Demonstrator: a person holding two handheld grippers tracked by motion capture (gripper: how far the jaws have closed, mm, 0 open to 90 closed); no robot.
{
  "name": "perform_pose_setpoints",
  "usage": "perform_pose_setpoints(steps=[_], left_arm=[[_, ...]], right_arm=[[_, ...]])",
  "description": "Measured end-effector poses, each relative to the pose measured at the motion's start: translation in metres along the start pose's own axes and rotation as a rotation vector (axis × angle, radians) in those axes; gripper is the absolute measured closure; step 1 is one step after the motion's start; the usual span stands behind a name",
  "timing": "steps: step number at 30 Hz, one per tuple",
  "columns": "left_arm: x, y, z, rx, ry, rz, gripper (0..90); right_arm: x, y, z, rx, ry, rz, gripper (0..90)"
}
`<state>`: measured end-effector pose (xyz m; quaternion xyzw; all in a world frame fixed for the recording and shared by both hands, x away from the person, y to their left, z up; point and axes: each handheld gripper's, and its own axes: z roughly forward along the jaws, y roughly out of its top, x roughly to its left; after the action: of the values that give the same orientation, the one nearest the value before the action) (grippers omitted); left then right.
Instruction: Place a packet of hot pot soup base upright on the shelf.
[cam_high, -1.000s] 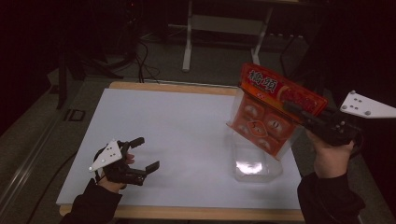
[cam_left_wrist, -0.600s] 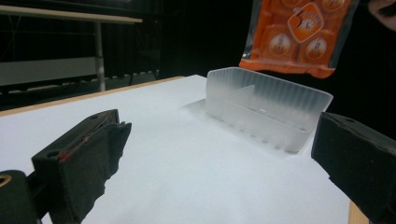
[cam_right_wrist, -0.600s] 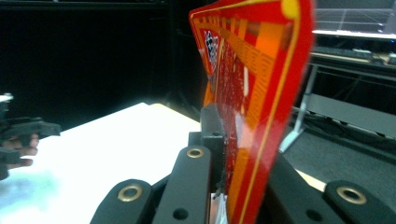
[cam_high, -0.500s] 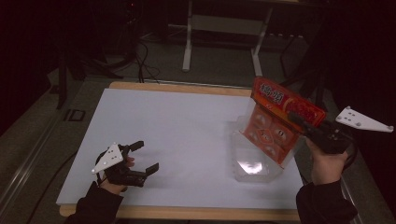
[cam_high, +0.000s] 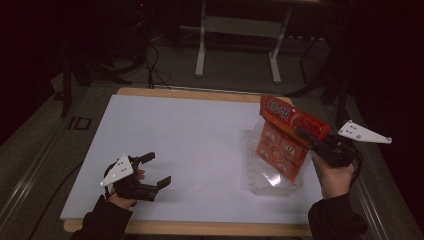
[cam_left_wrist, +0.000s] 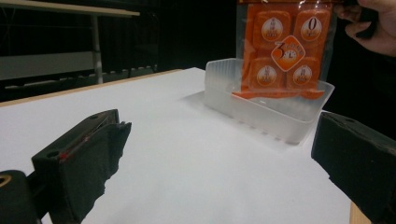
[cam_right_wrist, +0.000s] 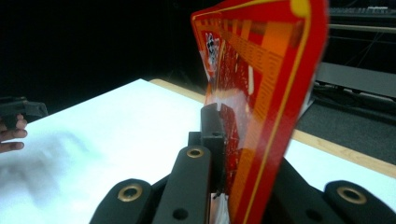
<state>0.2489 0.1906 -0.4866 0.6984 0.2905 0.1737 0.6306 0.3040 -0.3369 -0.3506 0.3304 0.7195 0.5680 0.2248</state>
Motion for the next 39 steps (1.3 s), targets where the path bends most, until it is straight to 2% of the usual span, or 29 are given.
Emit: perform_pose_setpoints(steps=[6,7,16,17,18,19,21,22,26,32,33,39], left_arm=[[0.000,-0.001,0.000,0.003,-0.001,-0.006,2.2],[0.000,-0.001,0.001,0.004,-0.002,-0.004,2.2],[0.000,-0.002,0.001,0.005,-0.004,-0.015,2.2],[0.000,-0.002,0.001,0.008,-0.004,-0.014,2.2],[-0.001,-0.002,0.001,0.008,-0.007,-0.014,2.2],[-0.001,-0.002,0.001,0.009,-0.010,-0.012,2.2],[-0.001,-0.002,0.001,0.011,-0.010,-0.011,2.2],[-0.001,-0.002,0.001,0.006,-0.013,-0.015,2.2],[-0.001,-0.002,0.002,0.009,-0.010,-0.018,2.2],[-0.001,-0.003,0.003,0.014,-0.015,-0.026,2.2],[-0.001,-0.003,0.004,0.015,-0.015,-0.027,2.2],[-0.001,-0.005,0.005,0.020,-0.018,-0.026,2.2]], right_arm=[[0.005,-0.009,0.004,0.003,-0.022,-0.024,90.0],[0.007,-0.013,0.007,0.016,-0.026,-0.041,90.0],[0.009,-0.031,0.014,0.033,-0.016,-0.037,90.0],[0.009,-0.035,0.016,0.044,0.002,-0.017,90.0],[0.009,-0.035,0.016,0.044,0.002,-0.017,90.0],[0.007,-0.039,0.015,0.042,0.017,0.013,90.0],[0.005,-0.040,0.014,0.043,0.015,0.028,90.0],[-0.001,-0.042,0.011,0.041,0.000,0.058,90.0],[-0.009,-0.047,0.004,0.055,-0.060,0.068,90.0],[-0.018,-0.051,0.000,0.084,-0.098,0.081,90.0],[-0.024,-0.053,-0.002,0.091,-0.103,0.094,89.9],[-0.033,-0.059,-0.004,0.095,-0.140,0.104,89.8]])
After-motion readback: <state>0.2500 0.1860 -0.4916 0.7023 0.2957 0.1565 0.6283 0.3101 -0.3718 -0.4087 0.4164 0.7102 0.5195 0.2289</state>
